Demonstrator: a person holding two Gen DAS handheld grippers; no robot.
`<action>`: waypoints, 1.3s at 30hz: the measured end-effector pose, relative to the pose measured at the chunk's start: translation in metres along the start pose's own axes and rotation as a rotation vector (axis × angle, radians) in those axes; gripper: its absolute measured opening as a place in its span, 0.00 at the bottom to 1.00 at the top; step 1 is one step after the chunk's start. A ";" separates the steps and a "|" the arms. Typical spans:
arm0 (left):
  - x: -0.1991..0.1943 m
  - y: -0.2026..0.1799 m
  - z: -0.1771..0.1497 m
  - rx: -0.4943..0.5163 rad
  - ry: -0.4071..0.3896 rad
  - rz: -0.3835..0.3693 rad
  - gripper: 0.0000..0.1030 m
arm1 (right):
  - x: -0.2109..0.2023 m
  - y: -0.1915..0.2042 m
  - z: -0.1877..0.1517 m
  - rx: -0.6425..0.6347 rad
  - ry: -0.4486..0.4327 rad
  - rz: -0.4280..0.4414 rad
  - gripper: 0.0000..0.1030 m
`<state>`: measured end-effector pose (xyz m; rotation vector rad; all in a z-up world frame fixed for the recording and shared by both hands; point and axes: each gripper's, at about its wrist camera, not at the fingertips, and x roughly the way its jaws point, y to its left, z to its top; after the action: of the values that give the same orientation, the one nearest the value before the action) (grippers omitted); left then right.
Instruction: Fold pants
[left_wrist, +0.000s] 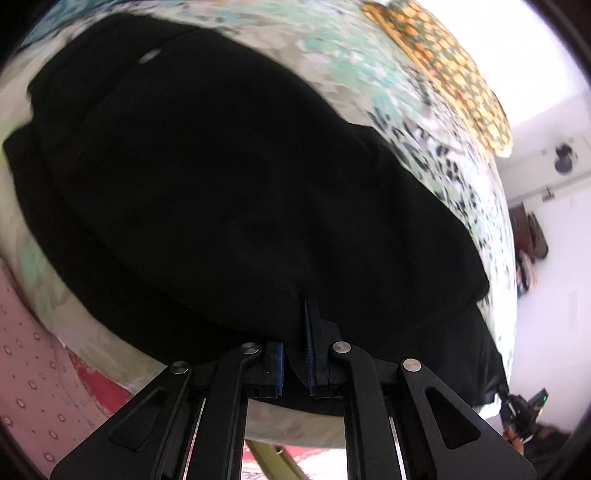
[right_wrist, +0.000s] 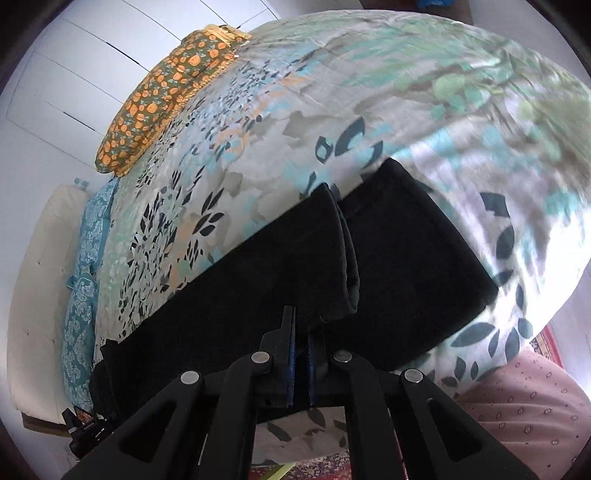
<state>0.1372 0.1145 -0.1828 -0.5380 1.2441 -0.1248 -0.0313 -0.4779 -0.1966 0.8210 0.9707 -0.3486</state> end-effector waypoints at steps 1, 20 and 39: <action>-0.002 -0.004 0.001 0.016 -0.004 0.003 0.08 | -0.001 -0.002 -0.001 -0.003 0.004 -0.013 0.05; 0.009 -0.020 -0.012 0.110 0.089 0.022 0.08 | -0.015 -0.024 0.013 0.000 0.061 -0.172 0.05; 0.019 -0.038 -0.027 0.206 0.129 0.094 0.08 | -0.004 -0.031 0.013 0.052 0.070 -0.225 0.06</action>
<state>0.1257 0.0655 -0.1877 -0.2965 1.3618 -0.2087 -0.0449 -0.5088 -0.2034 0.7770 1.1273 -0.5441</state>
